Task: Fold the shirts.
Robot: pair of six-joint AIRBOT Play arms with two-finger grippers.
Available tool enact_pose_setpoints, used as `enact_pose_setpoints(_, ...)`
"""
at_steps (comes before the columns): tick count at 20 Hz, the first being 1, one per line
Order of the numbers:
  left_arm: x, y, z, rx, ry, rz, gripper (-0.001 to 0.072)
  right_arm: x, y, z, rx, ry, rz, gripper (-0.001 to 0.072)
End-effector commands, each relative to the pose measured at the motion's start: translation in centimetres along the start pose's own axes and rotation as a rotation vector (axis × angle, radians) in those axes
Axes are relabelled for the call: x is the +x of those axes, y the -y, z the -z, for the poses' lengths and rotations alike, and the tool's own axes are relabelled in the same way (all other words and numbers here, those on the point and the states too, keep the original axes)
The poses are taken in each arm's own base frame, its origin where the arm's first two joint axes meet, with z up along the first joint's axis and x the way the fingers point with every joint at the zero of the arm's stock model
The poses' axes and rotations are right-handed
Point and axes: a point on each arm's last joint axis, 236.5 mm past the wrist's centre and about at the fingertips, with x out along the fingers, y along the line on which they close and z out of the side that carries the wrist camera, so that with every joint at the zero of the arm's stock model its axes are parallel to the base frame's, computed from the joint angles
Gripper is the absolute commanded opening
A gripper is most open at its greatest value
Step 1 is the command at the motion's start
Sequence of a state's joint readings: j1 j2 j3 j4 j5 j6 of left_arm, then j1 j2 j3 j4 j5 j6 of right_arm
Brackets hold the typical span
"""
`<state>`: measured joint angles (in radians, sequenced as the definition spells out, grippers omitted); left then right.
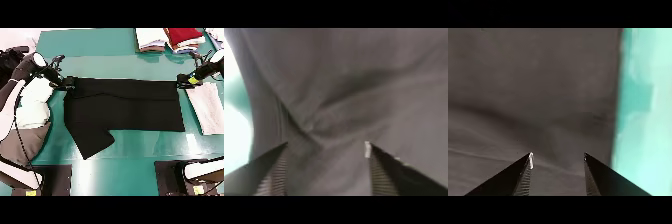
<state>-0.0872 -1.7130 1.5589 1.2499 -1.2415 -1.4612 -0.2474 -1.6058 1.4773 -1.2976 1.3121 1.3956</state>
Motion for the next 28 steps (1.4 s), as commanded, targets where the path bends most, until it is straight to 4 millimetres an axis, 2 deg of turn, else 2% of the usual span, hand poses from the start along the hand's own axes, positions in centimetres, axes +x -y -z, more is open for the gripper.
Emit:
enact_pose_setpoints(1, -1.5, 0.4, 3.3, 0.002, -0.111, 0.001, 0.0517, -1.1, -1.1, 0.7, 0.003, 0.01, -0.03, 0.0384)
enact_pose_setpoints(3, -3.6, 1.0, 4.8, 0.004, -0.09, -0.003, 0.0518, -4.0, -2.0, 1.1, -0.017, 0.053, -0.029, 0.0383)
enact_pose_setpoints(5, -4.5, 1.3, 7.9, -0.026, -0.073, -0.007, 0.0519, -6.5, -3.8, 3.1, -0.029, 0.058, -0.066, 0.0383)
enact_pose_setpoints(7, -3.9, 1.0, 13.0, -0.082, -0.091, -0.012, 0.0518, -8.1, -6.0, 5.0, -0.032, 0.078, -0.133, 0.0383)
enact_pose_setpoints(8, -3.2, 0.9, 16.1, -0.115, -0.114, -0.012, 0.0518, -8.6, -6.9, 5.8, -0.036, 0.092, -0.158, 0.0383)
enact_pose_setpoints(10, -2.0, 1.2, 21.8, -0.179, -0.169, 0.014, 0.0518, -9.2, -7.4, 7.1, -0.031, 0.129, -0.169, 0.0383)
enact_pose_setpoints(11, -1.4, 1.8, 24.0, -0.204, -0.189, 0.044, 0.0518, -9.3, -7.4, 7.4, -0.028, 0.157, -0.165, 0.0383)
enact_pose_setpoints(12, -0.9, 2.2, 25.3, -0.226, -0.188, 0.067, 0.0518, -9.4, -7.4, 7.6, -0.025, 0.179, -0.161, 0.0383)
enact_pose_setpoints(13, -0.2, 2.6, 25.9, -0.251, -0.168, 0.089, 0.0518, -9.5, -7.5, 7.9, -0.024, 0.192, -0.159, 0.0383)
enact_pose_setpoints(15, 1.0, 3.4, 25.9, -0.306, -0.122, 0.142, 0.0517, -9.8, -7.6, 8.4, -0.026, 0.213, -0.156, 0.0383)
enact_pose_setpoints(17, 1.9, 4.5, 24.9, -0.313, -0.062, 0.198, 0.0517, -10.1, -7.7, 8.9, -0.027, 0.227, -0.154, 0.0383)
enact_pose_setpoints(20, 2.3, 6.6, 22.4, -0.311, 0.046, 0.244, 0.0515, -10.9, -7.9, 9.0, -0.035, 0.253, -0.153, 0.0382)
enact_pose_setpoints(21, 2.3, 7.4, 21.7, -0.307, 0.08, 0.259, 0.0457, -11.2, -8.0, 9.1, -0.038, 0.262, -0.151, 0.0383)
enact_pose_setpoints(23, 2.2, 8.2, 20.9, -0.289, 0.113, 0.271, 0.0142, -11.5, -7.9, 9.4, -0.04, 0.265, -0.145, 0.0382)
enact_pose_setpoints(24, 1.9, 8.4, 20.8, -0.277, 0.108, 0.273, 0.0024, -11.6, -7.3, 9.8, -0.029, 0.249, -0.138, 0.0381)
enact_pose_setpoints(26, 1.1, 8.6, 21.0, -0.21, 0.077, 0.254, 0.0025, -11.3, -5.3, 11.1, 0.037, 0.201, -0.129, 0.0376)
enact_pose_setpoints(28, 0.1, 8.3, 21.1, -0.133, 0.056, 0.214, 0.0024, -9.8, -2.0, 13.5, 0.146, 0.132, -0.122, 0.0376)
